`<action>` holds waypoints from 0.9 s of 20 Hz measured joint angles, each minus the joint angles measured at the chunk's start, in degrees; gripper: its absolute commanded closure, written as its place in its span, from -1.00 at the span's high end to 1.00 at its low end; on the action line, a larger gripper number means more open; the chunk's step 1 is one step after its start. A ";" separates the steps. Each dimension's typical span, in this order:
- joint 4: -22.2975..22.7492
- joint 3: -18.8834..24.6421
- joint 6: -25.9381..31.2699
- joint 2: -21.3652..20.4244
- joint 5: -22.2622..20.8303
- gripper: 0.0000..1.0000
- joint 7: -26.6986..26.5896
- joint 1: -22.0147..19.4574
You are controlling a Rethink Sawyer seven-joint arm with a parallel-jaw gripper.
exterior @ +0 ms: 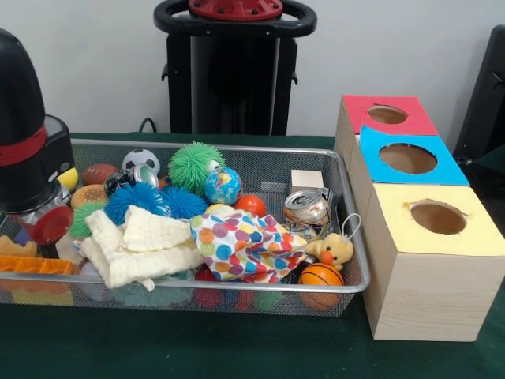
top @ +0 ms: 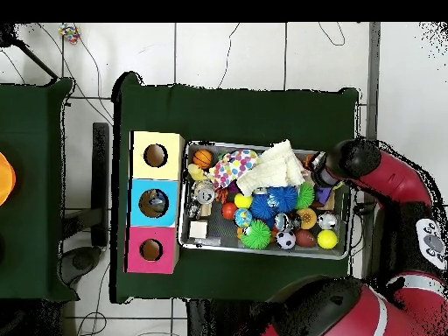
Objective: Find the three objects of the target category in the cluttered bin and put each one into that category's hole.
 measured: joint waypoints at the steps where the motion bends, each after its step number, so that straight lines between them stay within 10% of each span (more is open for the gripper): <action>1: 0.40 -0.06 -0.13 -0.07 0.65 -1.00 0.01 0.00; 18: 11.55 -1.01 -9.85 -2.38 16.17 -1.00 0.51 -0.09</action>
